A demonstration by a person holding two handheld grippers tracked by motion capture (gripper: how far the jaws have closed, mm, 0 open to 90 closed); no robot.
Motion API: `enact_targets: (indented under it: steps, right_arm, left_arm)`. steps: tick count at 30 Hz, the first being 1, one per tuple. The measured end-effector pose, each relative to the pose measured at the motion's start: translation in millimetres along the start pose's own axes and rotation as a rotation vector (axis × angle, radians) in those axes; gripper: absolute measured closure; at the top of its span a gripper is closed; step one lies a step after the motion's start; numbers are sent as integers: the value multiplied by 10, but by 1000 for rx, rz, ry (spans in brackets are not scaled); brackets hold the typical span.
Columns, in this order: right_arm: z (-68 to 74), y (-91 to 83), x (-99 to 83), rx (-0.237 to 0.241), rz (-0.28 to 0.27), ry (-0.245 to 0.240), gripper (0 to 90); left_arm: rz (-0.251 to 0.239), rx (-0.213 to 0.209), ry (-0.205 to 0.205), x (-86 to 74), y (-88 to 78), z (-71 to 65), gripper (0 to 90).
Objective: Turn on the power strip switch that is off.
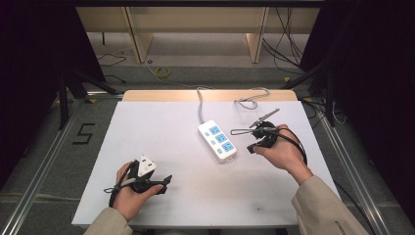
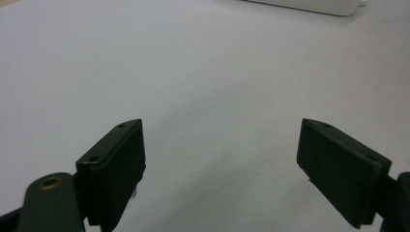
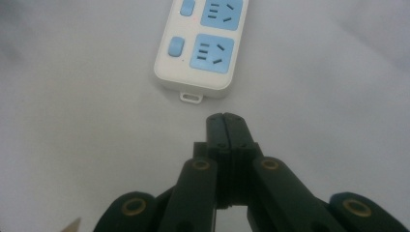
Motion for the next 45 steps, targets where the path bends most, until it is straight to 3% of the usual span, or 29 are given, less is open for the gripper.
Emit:
enact_targets:
  steps: [45]
  right_arm:
    - [101, 84, 201, 1, 13, 7, 900]
  left_arm:
    - [1, 0, 0, 3, 1, -6, 172]
Point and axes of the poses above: each handheld gripper's, and its own axes: y roughly forward along the jaws, x roughly out of its top, z roughly to its left, the point moved 6 cm from there along y, roughly forward along the jaws, and after that the axes turned 13 degrees about y, right-handed, at the moved point
